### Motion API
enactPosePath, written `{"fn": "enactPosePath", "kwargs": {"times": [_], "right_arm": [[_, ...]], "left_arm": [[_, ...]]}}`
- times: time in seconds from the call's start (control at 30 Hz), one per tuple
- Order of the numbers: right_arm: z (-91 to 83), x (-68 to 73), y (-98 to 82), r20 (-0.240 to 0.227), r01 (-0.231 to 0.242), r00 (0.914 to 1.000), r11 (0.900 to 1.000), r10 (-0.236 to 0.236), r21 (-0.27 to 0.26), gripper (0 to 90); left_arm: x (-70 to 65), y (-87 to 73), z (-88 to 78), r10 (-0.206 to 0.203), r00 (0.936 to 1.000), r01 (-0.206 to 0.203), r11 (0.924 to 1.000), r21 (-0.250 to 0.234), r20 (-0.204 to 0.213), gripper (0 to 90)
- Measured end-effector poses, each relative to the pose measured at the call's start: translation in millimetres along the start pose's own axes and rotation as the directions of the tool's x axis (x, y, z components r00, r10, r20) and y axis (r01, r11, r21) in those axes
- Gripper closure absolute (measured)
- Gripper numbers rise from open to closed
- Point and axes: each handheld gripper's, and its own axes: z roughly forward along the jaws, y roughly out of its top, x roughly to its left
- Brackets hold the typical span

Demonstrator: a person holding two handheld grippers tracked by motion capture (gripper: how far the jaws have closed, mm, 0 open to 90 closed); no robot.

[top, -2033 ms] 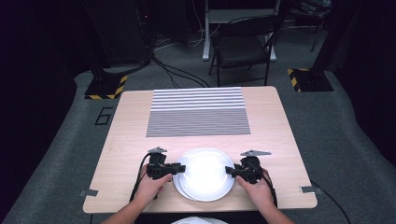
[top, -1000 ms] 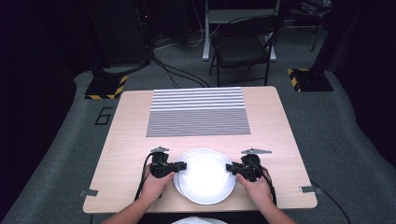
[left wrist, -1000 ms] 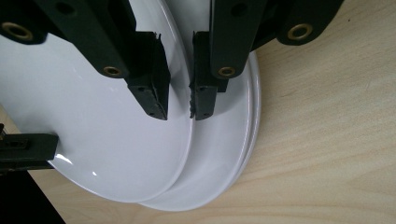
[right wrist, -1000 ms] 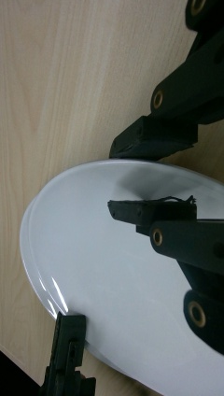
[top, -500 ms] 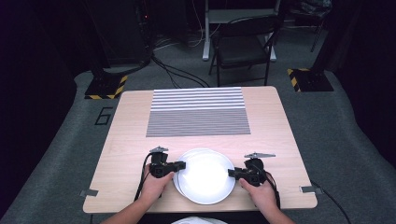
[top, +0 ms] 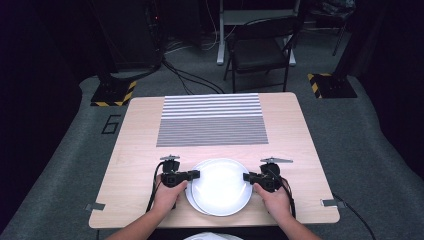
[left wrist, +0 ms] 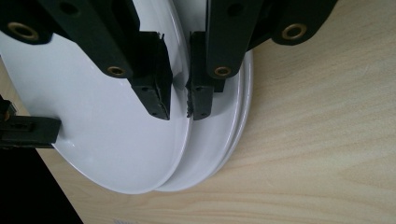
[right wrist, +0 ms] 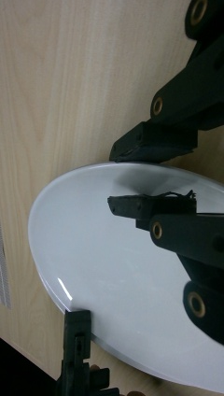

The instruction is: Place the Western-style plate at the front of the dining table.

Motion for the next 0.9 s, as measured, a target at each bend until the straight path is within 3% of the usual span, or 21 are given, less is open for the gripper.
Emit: {"fn": "enactPosePath", "kwargs": {"times": [0.37,0.53,0.63,0.87,0.9], "right_arm": [[12.7,-5.1,11.2,-0.014,-0.014,0.9998,1.0,0.014,-0.016,75.6],[14.5,-7.0,14.3,-0.016,-0.013,0.9998,1.0,0.012,-0.028,76.3],[16.6,-8.7,17.4,-0.023,-0.024,0.9995,0.999,0.024,-0.036,77.2],[23.4,-10.3,25.3,-0.03,-0.035,0.999,0.997,0.033,-0.075,78.8],[25.4,-11.0,27.0,-0.029,-0.033,0.9991,0.996,0.031,-0.082,78.9]], "left_arm": [[3.1,6.9,0.1,-0.022,0.9997,0.022,0.9995,-0.022,-0.003,82.6],[4.0,8.9,0.4,-0.006,1.0,0.006,0.9997,-0.024,-0.007,83.0],[3.8,12.2,0.4,0.012,0.9995,-0.013,0.9994,-0.033,-0.03,84.1],[5.6,16.7,2.9,0.002,0.9994,-0.003,0.9988,-0.05,-0.035,85.3],[6.8,17.4,3.0,0.015,0.9992,-0.017,0.9985,-0.052,-0.038,85.2]]}}
